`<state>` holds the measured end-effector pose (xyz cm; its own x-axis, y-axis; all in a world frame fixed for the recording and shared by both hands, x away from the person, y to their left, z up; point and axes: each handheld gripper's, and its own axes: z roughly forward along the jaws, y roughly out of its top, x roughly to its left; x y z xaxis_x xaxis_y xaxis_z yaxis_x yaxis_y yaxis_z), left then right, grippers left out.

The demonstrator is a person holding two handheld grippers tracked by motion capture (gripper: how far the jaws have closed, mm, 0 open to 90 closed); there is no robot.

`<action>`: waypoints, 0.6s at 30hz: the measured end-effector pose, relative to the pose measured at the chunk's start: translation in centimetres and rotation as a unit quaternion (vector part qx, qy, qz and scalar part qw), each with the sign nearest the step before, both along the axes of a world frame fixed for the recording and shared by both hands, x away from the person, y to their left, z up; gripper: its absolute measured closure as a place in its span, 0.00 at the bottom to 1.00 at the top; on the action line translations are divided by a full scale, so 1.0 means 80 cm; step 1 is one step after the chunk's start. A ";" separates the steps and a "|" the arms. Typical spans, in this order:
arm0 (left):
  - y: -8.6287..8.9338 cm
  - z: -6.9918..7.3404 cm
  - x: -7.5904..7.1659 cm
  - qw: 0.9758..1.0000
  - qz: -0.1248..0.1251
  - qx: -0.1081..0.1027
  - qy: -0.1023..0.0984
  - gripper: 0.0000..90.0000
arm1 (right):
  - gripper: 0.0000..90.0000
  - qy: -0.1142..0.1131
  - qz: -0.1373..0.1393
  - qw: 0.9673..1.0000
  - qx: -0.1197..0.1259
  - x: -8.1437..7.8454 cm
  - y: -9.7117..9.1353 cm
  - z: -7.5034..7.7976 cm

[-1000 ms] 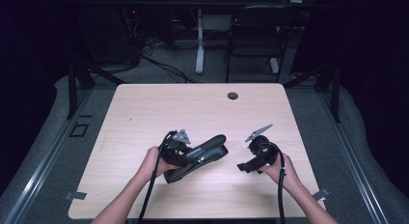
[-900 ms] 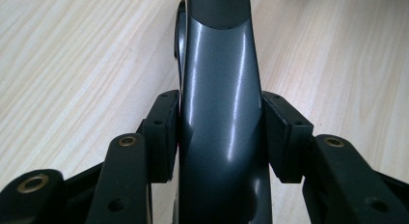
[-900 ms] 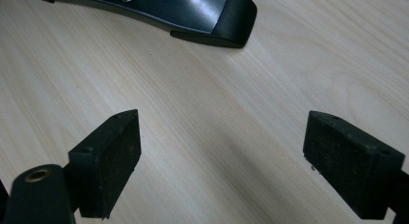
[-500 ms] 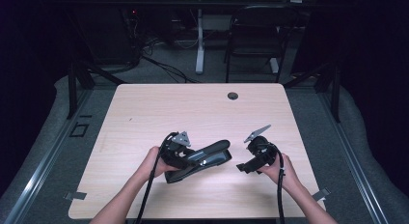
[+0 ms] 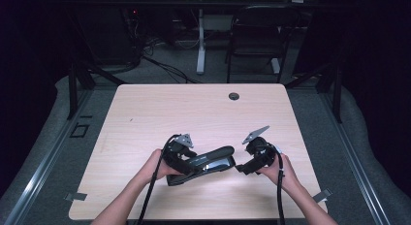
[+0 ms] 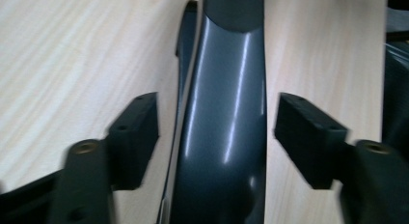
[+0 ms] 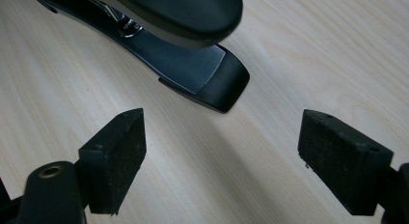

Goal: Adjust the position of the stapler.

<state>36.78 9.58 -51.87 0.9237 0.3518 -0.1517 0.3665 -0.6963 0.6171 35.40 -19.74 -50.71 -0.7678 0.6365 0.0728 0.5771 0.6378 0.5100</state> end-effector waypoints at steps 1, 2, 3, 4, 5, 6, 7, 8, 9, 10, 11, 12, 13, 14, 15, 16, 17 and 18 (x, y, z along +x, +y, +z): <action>0.000 0.003 -0.002 1.000 0.005 -0.003 -0.003 0.30 | 0.19 0.001 0.005 1.000 0.001 0.000 0.001 0.001; 0.000 0.003 -0.002 1.000 0.005 -0.003 -0.003 0.26 | 0.19 0.000 0.003 1.000 0.004 0.000 0.003 0.001; 0.000 0.006 -0.004 1.000 0.008 -0.008 -0.005 0.25 | 0.19 0.001 0.006 1.000 0.008 0.000 0.005 0.002; 0.002 0.010 -0.008 1.000 0.020 -0.010 -0.011 0.22 | 0.18 0.002 0.011 1.000 0.008 0.000 0.006 0.003; 0.004 0.010 -0.009 1.000 0.018 -0.012 -0.006 0.18 | 0.17 0.003 0.015 1.000 0.014 0.000 0.007 0.003; 0.005 0.012 -0.011 1.000 0.024 -0.004 -0.012 0.17 | 0.16 0.003 0.019 1.000 0.014 -0.001 0.009 0.004; 0.007 0.012 -0.014 0.999 0.030 -0.003 -0.015 0.16 | 0.16 0.006 0.021 1.000 0.015 -0.001 0.010 0.003; 0.010 0.012 -0.015 0.999 0.037 0.003 -0.016 0.14 | 0.15 0.005 0.024 1.000 0.015 0.000 0.011 0.003; 0.013 0.012 -0.016 0.999 0.040 0.003 -0.013 0.10 | 0.14 0.003 0.026 1.000 0.018 -0.001 0.012 0.003; 0.016 0.013 -0.016 0.999 0.045 0.001 -0.013 0.06 | 0.14 0.002 0.033 0.999 0.023 0.000 0.013 0.004; 0.019 0.013 -0.017 0.999 0.052 -0.001 -0.011 0.04 | 0.14 0.001 0.035 0.999 0.023 0.000 0.014 0.005; 0.022 0.014 -0.018 0.998 0.058 0.000 -0.012 0.02 | 0.13 -0.001 0.035 0.999 0.024 0.000 0.015 0.006; 0.022 0.014 -0.018 0.998 0.058 0.000 -0.012 0.01 | 0.13 -0.001 0.035 0.999 0.024 0.000 0.015 0.006; 0.025 0.014 -0.019 0.998 0.063 -0.003 -0.012 0.01 | 0.12 0.005 0.037 0.999 0.026 0.001 0.016 0.007; 0.028 0.014 -0.022 0.998 0.067 -0.006 -0.008 0.01 | 0.11 0.006 0.036 0.999 0.028 0.003 0.016 0.006; 0.031 0.014 -0.024 0.998 0.068 -0.007 -0.007 0.00 | 0.11 0.008 0.033 0.999 0.026 0.005 0.018 0.005; 0.034 0.014 -0.027 0.998 0.067 -0.004 -0.010 0.00 | 0.10 0.007 0.034 0.999 0.024 0.006 0.018 0.005; 0.038 0.011 -0.034 0.998 0.070 -0.002 -0.004 0.00 | 0.10 0.004 0.035 0.999 0.027 0.008 0.018 0.005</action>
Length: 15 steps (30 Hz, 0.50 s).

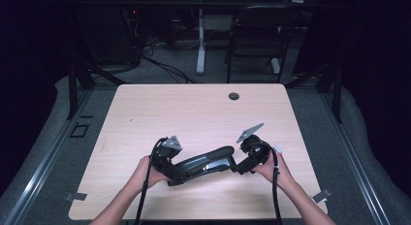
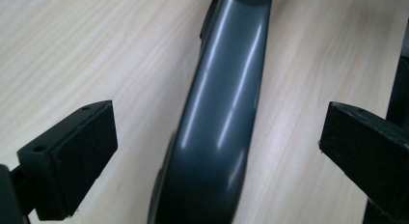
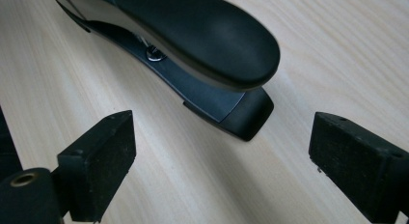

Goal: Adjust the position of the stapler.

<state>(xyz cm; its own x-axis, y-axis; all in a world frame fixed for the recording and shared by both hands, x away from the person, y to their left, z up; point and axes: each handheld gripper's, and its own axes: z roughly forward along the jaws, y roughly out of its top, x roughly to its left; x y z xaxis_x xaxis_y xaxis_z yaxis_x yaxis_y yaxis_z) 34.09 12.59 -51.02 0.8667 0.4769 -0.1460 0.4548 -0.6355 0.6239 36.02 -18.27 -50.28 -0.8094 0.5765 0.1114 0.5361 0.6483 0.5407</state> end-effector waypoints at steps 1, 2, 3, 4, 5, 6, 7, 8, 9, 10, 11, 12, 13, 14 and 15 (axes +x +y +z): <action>0.000 0.000 0.000 1.000 0.000 0.000 0.000 0.00 | 0.10 0.000 0.000 1.000 0.000 0.000 0.000 0.000; 0.001 -0.002 -0.003 1.000 0.002 0.005 0.001 0.00 | 0.10 -0.001 0.002 1.000 -0.001 0.002 0.001 0.001; 0.004 -0.005 -0.006 1.000 0.004 0.013 0.003 0.00 | 0.10 -0.010 0.002 1.000 0.002 0.004 0.003 0.003; 0.005 -0.006 -0.007 1.000 0.005 0.013 0.005 0.00 | 0.11 -0.011 0.002 1.000 0.005 0.005 0.005 0.005; 0.006 -0.007 -0.008 1.000 0.007 0.012 0.005 0.00 | 0.11 -0.011 0.002 1.000 0.010 0.006 0.007 0.007; 0.007 -0.007 -0.009 1.000 0.007 0.011 0.006 0.01 | 0.12 -0.018 0.002 1.000 0.010 0.007 0.010 0.009; 0.007 -0.007 -0.009 1.000 0.007 0.011 0.006 0.01 | 0.13 -0.019 0.004 1.000 0.012 0.007 0.012 0.010; 0.009 -0.010 -0.010 1.000 0.006 0.010 0.014 0.02 | 0.15 -0.020 0.004 1.000 0.014 0.007 0.015 0.010; 0.009 -0.011 -0.012 1.000 0.003 0.012 0.016 0.06 | 0.16 -0.022 0.009 1.000 0.012 0.007 0.017 0.011; 0.009 -0.013 -0.014 1.000 0.001 0.021 0.012 0.12 | 0.20 -0.021 0.012 1.000 0.010 0.007 0.018 0.011; 0.010 -0.015 -0.015 1.000 0.001 0.024 0.014 0.18 | 0.23 -0.021 0.008 1.000 0.007 0.008 0.020 0.009; 0.011 -0.017 -0.015 0.999 0.001 0.028 0.015 0.17 | 0.23 -0.020 0.009 1.000 0.008 0.008 0.021 0.009; 0.011 -0.017 -0.015 0.999 0.001 0.028 0.015 0.17 | 0.25 -0.016 0.012 1.000 0.013 0.009 0.020 0.009; 0.012 -0.018 -0.016 0.999 0.003 0.030 0.015 0.17 | 0.25 -0.016 0.012 1.000 0.013 0.009 0.020 0.009; 0.016 -0.020 -0.015 0.999 0.008 0.029 0.017 0.21 | 0.26 -0.024 0.008 1.000 0.008 0.011 0.020 0.009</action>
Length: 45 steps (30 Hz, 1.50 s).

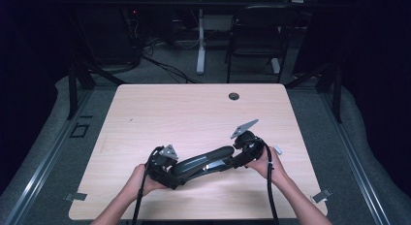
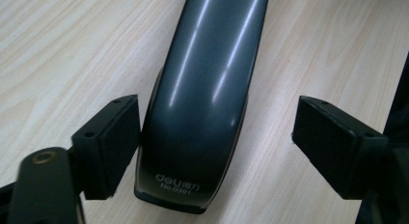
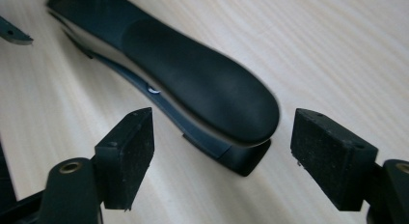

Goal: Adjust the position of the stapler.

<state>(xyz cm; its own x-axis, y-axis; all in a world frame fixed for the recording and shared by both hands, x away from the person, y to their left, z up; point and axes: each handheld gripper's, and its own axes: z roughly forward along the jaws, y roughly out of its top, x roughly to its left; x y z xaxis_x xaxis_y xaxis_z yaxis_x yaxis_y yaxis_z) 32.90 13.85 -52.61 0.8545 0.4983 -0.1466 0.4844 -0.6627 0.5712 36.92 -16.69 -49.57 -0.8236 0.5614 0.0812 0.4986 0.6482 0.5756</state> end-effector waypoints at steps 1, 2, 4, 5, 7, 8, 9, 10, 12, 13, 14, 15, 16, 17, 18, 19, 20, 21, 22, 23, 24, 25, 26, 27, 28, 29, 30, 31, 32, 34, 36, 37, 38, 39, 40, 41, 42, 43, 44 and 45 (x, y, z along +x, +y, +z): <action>0.002 0.000 0.001 1.000 0.004 -0.003 0.000 0.23 | 0.27 0.000 -0.002 1.000 0.006 0.002 0.000 0.001; 0.004 0.000 0.001 1.000 0.005 -0.002 -0.002 0.27 | 0.28 0.005 -0.004 1.000 0.013 0.005 0.000 0.001; 0.007 0.000 0.003 1.000 0.010 -0.001 -0.006 0.35 | 0.32 0.005 0.000 1.000 0.023 0.010 0.002 0.000; 0.007 0.000 0.003 1.000 0.010 -0.001 -0.006 0.39 | 0.32 0.005 0.000 1.000 0.023 0.010 0.002 0.000; 0.012 0.000 0.005 1.000 0.014 -0.009 -0.007 0.45 | 0.37 0.009 0.008 1.000 0.029 0.013 0.006 -0.001; 0.012 0.000 0.005 1.000 0.014 -0.009 -0.007 0.45 | 0.37 0.009 0.008 1.000 0.029 0.013 0.006 -0.001; 0.014 0.000 0.006 1.000 0.007 -0.009 -0.008 0.45 | 0.40 0.007 0.008 0.999 0.033 0.011 0.008 0.000; 0.014 0.000 0.006 1.000 0.007 -0.009 -0.008 0.45 | 0.40 0.007 0.008 0.999 0.033 0.011 0.008 0.000; 0.011 0.001 0.004 1.000 0.002 0.001 -0.019 0.46 | 0.40 0.003 0.010 1.000 0.027 0.010 0.009 0.001; 0.010 0.002 0.003 1.000 0.003 0.002 -0.022 0.46 | 0.40 0.002 0.010 1.000 0.029 0.010 0.008 0.001; 0.009 0.002 0.003 1.000 0.003 0.006 -0.023 0.46 | 0.40 0.002 0.011 1.000 0.029 0.010 0.008 0.001; 0.009 0.002 0.003 1.000 0.003 0.006 -0.023 0.46 | 0.40 0.002 0.011 1.000 0.029 0.010 0.008 0.001; 0.008 0.002 0.003 1.000 0.002 0.007 -0.023 0.46 | 0.41 0.003 0.010 1.000 0.028 0.009 0.008 0.001; 0.008 0.002 0.005 1.000 0.000 0.007 -0.019 0.46 | 0.41 0.001 0.009 1.000 0.027 0.009 0.008 0.001; 0.008 0.004 0.005 1.000 0.001 0.010 -0.019 0.46 | 0.41 0.002 0.010 1.000 0.026 0.008 0.008 0.001; 0.006 0.005 0.005 1.000 0.000 0.013 -0.019 0.46 | 0.41 0.002 0.011 1.000 0.024 0.008 0.007 0.002; 0.005 0.007 0.005 1.000 -0.003 0.020 -0.023 0.46 | 0.42 0.000 0.011 1.000 0.028 0.008 0.007 0.001; 0.004 0.008 0.005 1.000 -0.002 0.021 -0.023 0.47 | 0.42 0.001 0.012 0.999 0.029 0.008 0.007 0.001; 0.004 0.009 0.005 1.000 -0.001 0.019 -0.022 0.47 | 0.42 -0.001 0.010 0.999 0.032 0.008 0.006 0.000; 0.005 0.009 0.006 1.000 0.001 0.017 -0.020 0.47 | 0.42 0.002 0.011 0.999 0.032 0.008 0.006 0.000; 0.005 0.009 0.006 1.000 0.001 0.017 -0.020 0.47 | 0.42 0.002 0.011 0.999 0.032 0.008 0.006 0.000; 0.007 0.010 0.007 1.000 0.002 0.012 -0.018 0.48 | 0.43 0.005 0.011 0.999 0.034 0.007 0.005 0.001; 0.008 0.009 0.008 1.000 0.000 0.013 -0.020 0.48 | 0.43 0.005 0.011 0.999 0.034 0.007 0.005 0.001; 0.008 0.009 0.008 1.000 0.000 0.013 -0.018 0.47 | 0.43 0.004 0.011 0.999 0.033 0.006 0.005 0.001; 0.009 0.009 0.009 1.000 0.000 0.014 -0.017 0.47 | 0.44 0.004 0.011 0.999 0.034 0.005 0.005 0.001; 0.009 0.009 0.009 1.000 0.001 0.015 -0.017 0.47 | 0.44 0.006 0.010 0.999 0.034 0.004 0.005 0.001; 0.010 0.009 0.010 1.000 0.002 0.013 -0.017 0.47 | 0.44 0.004 0.011 0.999 0.034 0.003 0.005 0.001; 0.010 0.009 0.010 1.000 0.001 0.015 -0.018 0.46 | 0.44 0.002 0.010 0.999 0.035 0.003 0.005 0.000; 0.011 0.009 0.011 1.000 0.002 0.015 -0.016 0.46 | 0.44 0.004 0.010 0.999 0.034 0.002 0.005 0.001; 0.012 0.009 0.013 1.000 0.008 0.017 -0.014 0.45 | 0.45 0.005 0.009 0.999 0.033 0.001 0.006 0.001; 0.015 0.008 0.016 1.000 0.013 0.018 -0.013 0.44 | 0.46 0.003 0.008 1.000 0.030 -0.001 0.007 0.001; 0.016 0.008 0.017 1.000 0.016 0.018 -0.013 0.43 | 0.46 0.003 0.007 1.000 0.030 -0.002 0.007 0.001; 0.017 0.008 0.018 0.999 0.020 0.020 -0.015 0.42 | 0.47 0.001 0.006 1.000 0.030 -0.004 0.008 0.001; 0.018 0.009 0.018 0.999 0.021 0.023 -0.019 0.42 | 0.48 0.000 0.009 0.999 0.032 -0.004 0.008 0.000; 0.019 0.009 0.019 0.999 0.023 0.026 -0.021 0.43 | 0.48 0.000 0.007 0.999 0.032 -0.005 0.009 0.000; 0.020 0.009 0.020 0.999 0.024 0.025 -0.020 0.42 | 0.48 0.000 0.004 1.000 0.031 -0.007 0.009 0.000; 0.020 0.009 0.020 0.999 0.025 0.024 -0.020 0.42 | 0.49 0.000 0.002 1.000 0.031 -0.008 0.010 0.000; 0.021 0.009 0.020 0.999 0.023 0.026 -0.022 0.42 | 0.49 0.000 0.002 1.000 0.030 -0.008 0.010 0.000; 0.021 0.009 0.021 0.999 0.024 0.027 -0.023 0.42 | 0.49 -0.001 0.001 1.000 0.031 -0.008 0.010 0.000; 0.021 0.009 0.021 0.999 0.027 0.027 -0.025 0.42 | 0.49 -0.003 -0.002 0.999 0.032 -0.009 0.011 0.000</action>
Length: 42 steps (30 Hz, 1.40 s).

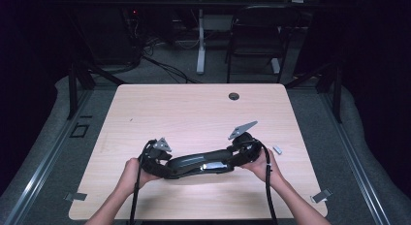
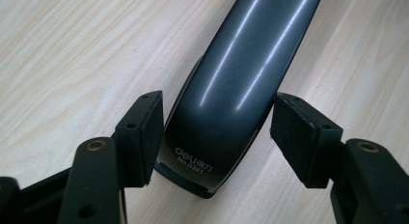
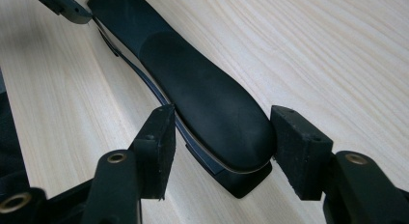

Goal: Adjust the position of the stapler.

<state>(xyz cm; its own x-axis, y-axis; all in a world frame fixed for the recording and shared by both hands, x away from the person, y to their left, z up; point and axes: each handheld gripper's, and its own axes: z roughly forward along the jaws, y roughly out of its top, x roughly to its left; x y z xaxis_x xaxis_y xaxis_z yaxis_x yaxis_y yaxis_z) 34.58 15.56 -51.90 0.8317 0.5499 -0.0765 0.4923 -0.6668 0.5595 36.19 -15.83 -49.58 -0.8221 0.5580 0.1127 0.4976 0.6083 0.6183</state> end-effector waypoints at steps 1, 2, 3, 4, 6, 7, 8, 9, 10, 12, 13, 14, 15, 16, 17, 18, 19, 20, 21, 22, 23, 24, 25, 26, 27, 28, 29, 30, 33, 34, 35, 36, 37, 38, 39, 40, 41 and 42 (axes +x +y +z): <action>0.001 0.000 0.001 1.000 0.002 0.003 -0.001 0.42 | 0.49 0.000 0.000 1.000 -0.004 -0.001 0.000 0.001; 0.001 0.000 0.001 1.000 0.002 0.003 -0.001 0.42 | 0.49 0.000 0.000 1.000 -0.004 -0.001 0.000 0.001; 0.007 0.001 0.003 1.000 0.010 0.000 -0.001 0.45 | 0.50 -0.005 -0.002 1.000 -0.003 -0.003 0.001 0.000; 0.010 0.001 0.004 1.000 0.021 -0.004 -0.002 0.48 | 0.51 -0.004 -0.003 1.000 -0.004 -0.004 0.002 0.000; 0.018 -0.001 0.009 1.000 0.030 -0.008 0.000 0.54 | 0.53 -0.009 -0.004 1.000 -0.008 -0.008 0.004 0.000; 0.018 -0.001 0.009 1.000 0.030 -0.008 0.000 0.56 | 0.53 -0.013 -0.005 1.000 -0.012 -0.009 0.006 0.000; 0.023 -0.003 0.012 1.000 0.028 -0.014 -0.001 0.56 | 0.53 -0.017 -0.006 1.000 -0.015 -0.011 0.008 -0.001; 0.024 -0.003 0.013 1.000 0.026 -0.015 -0.002 0.56 | 0.53 -0.019 -0.009 1.000 -0.016 -0.011 0.010 -0.001; 0.025 -0.003 0.014 1.000 0.025 -0.017 -0.002 0.56 | 0.53 -0.019 -0.008 1.000 -0.017 -0.011 0.010 -0.001; 0.026 -0.004 0.015 0.999 0.028 -0.018 -0.003 0.56 | 0.53 -0.021 -0.011 1.000 -0.015 -0.010 0.010 -0.001; 0.026 -0.004 0.015 0.999 0.029 -0.019 -0.002 0.57 | 0.53 -0.023 -0.013 1.000 -0.016 -0.010 0.011 -0.001; 0.027 -0.005 0.016 0.999 0.031 -0.019 -0.002 0.57 | 0.53 -0.028 -0.013 0.999 -0.018 -0.010 0.012 -0.001; 0.028 -0.005 0.018 0.999 0.034 -0.021 -0.001 0.57 | 0.53 -0.030 -0.013 0.999 -0.021 -0.009 0.013 -0.001; 0.029 -0.006 0.019 0.999 0.039 -0.024 -0.002 0.57 | 0.53 -0.034 -0.014 0.999 -0.020 -0.008 0.013 -0.002; 0.030 -0.006 0.020 0.999 0.042 -0.024 -0.003 0.57 | 0.53 -0.037 -0.014 0.999 -0.017 -0.006 0.014 -0.003; 0.032 -0.006 0.022 0.999 0.045 -0.025 -0.001 0.57 | 0.53 -0.036 -0.014 0.999 -0.019 -0.004 0.015 -0.002; 0.032 -0.006 0.022 0.999 0.045 -0.025 -0.001 0.57 | 0.53 -0.036 -0.014 0.999 -0.019 -0.004 0.015 -0.002; 0.034 -0.007 0.024 0.998 0.056 -0.029 -0.004 0.57 | 0.53 -0.040 -0.017 0.999 -0.013 -0.001 0.018 -0.004; 0.036 -0.007 0.026 0.998 0.056 -0.031 0.002 0.57 | 0.53 -0.041 -0.016 0.999 -0.019 0.000 0.019 -0.003; 0.036 -0.007 0.027 0.998 0.060 -0.032 0.001 0.57 | 0.53 -0.043 -0.017 0.999 -0.016 0.001 0.020 -0.004; 0.037 -0.007 0.027 0.998 0.060 -0.033 0.002 0.57 | 0.53 -0.041 -0.018 0.999 -0.018 0.000 0.021 -0.004; 0.037 -0.008 0.027 0.998 0.060 -0.033 0.001 0.57 | 0.53 -0.041 -0.017 0.999 -0.018 0.001 0.021 -0.004; 0.037 -0.008 0.027 0.998 0.062 -0.034 0.002 0.57 | 0.53 -0.043 -0.017 0.999 -0.017 0.001 0.021 -0.004; 0.037 -0.008 0.027 0.998 0.062 -0.034 0.001 0.57 | 0.53 -0.043 -0.017 0.999 -0.018 0.001 0.021 -0.004; 0.036 -0.008 0.027 0.998 0.062 -0.034 0.000 0.57 | 0.53 -0.045 -0.015 0.999 -0.018 0.001 0.021 -0.004; 0.037 -0.008 0.027 0.997 0.062 -0.034 0.001 0.58 | 0.54 -0.046 -0.012 0.999 -0.018 0.002 0.020 -0.004; 0.037 -0.008 0.027 0.997 0.062 -0.034 0.001 0.58 | 0.54 -0.049 -0.005 0.999 -0.020 0.003 0.020 -0.004; 0.037 -0.008 0.027 0.997 0.062 -0.035 0.002 0.58 | 0.54 -0.049 -0.005 0.999 -0.020 0.003 0.020 -0.004; 0.041 -0.009 0.028 0.997 0.065 -0.048 0.014 0.60 | 0.54 -0.055 0.003 0.998 -0.018 0.006 0.018 -0.005; 0.041 -0.009 0.028 0.997 0.066 -0.049 0.015 0.61 | 0.54 -0.056 0.006 0.998 -0.020 0.008 0.017 -0.005; 0.041 -0.008 0.027 0.997 0.066 -0.048 0.014 0.61 | 0.54 -0.054 0.008 0.998 -0.020 0.009 0.016 -0.005; 0.040 -0.008 0.027 0.997 0.066 -0.046 0.013 0.61 | 0.54 -0.052 0.011 0.998 -0.019 0.011 0.015 -0.005; 0.040 -0.008 0.027 0.997 0.066 -0.046 0.013 0.61 | 0.54 -0.052 0.011 0.998 -0.019 0.011 0.015 -0.005; 0.040 -0.008 0.026 0.997 0.066 -0.045 0.012 0.61 | 0.54 -0.052 0.011 0.998 -0.017 0.012 0.015 -0.005; 0.039 -0.008 0.026 0.997 0.069 -0.045 0.011 0.61 | 0.54 -0.049 0.012 0.999 -0.015 0.014 0.015 -0.005; 0.039 -0.008 0.026 0.997 0.069 -0.045 0.011 0.61 | 0.54 -0.047 0.012 0.999 -0.017 0.015 0.015 -0.005; 0.039 -0.008 0.026 0.997 0.069 -0.044 0.011 0.61 | 0.54 -0.047 0.012 0.999 -0.017 0.015 0.014 -0.005; 0.038 -0.008 0.026 0.997 0.067 -0.039 0.009 0.61 | 0.54 -0.046 0.011 0.999 -0.016 0.015 0.014 -0.005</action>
<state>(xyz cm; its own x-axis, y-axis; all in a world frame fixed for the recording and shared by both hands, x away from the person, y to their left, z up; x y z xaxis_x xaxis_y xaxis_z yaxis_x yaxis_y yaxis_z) 36.63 18.63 -52.55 0.7488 0.6481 -0.1385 0.5850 -0.5482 0.5977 37.38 -14.70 -49.97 -0.8400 0.5423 0.0182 0.4264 0.6389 0.6403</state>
